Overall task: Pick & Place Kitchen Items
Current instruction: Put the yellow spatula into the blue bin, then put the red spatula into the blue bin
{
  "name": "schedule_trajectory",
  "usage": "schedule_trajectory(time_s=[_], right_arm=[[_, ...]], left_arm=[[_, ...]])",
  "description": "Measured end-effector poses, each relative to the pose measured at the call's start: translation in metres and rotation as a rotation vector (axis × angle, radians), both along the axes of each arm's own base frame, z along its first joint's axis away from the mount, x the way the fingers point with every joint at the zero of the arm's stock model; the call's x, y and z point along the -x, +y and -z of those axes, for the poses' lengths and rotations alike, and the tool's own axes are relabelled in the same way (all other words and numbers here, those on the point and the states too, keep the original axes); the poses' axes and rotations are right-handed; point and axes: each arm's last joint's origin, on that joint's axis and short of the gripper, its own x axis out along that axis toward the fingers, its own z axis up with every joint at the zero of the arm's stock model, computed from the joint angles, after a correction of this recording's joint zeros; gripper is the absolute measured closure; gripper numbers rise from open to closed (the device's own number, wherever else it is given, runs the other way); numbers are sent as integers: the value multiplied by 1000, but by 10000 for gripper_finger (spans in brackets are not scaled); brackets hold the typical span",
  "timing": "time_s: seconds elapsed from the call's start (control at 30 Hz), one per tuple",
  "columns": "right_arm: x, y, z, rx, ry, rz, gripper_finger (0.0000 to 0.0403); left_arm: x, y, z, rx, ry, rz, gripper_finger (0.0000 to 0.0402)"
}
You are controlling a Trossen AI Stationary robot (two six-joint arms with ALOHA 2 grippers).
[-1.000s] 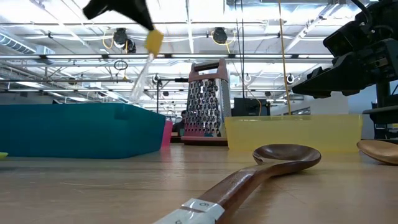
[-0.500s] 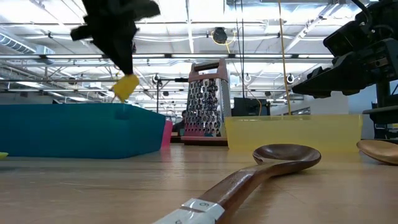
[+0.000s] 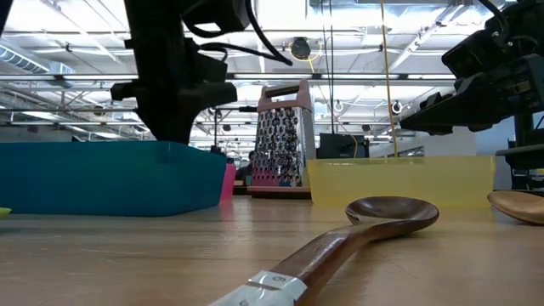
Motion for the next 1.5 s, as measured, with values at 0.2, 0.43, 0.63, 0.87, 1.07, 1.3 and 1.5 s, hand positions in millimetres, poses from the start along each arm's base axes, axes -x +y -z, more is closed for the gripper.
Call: schedule_trajectory(time_s=[0.2,0.43,0.63,0.87,1.07,1.3,1.5], right_arm=[[0,0,1,1,5,-1,239],[2,0,6,-38,70,10,239],[4,6,11,-99,126,-50,239],[-6,18,-7,-104,225,-96,239],[-7,23,-26,-143,512,3,239],[14,25,-22,-416,893,116,239],[24,24,-2,-592,997,202,239]], left_arm=[[-4,1,5,-9,-10,5,310],[-6,2,4,-53,-60,-41,296],[-21,1,2,-144,-229,-19,295],[-37,-1,-4,-224,-334,118,295],[-40,-1,-5,-248,-330,174,295],[-40,0,-6,-289,-334,168,295],[-40,0,-6,-301,-338,170,295]])
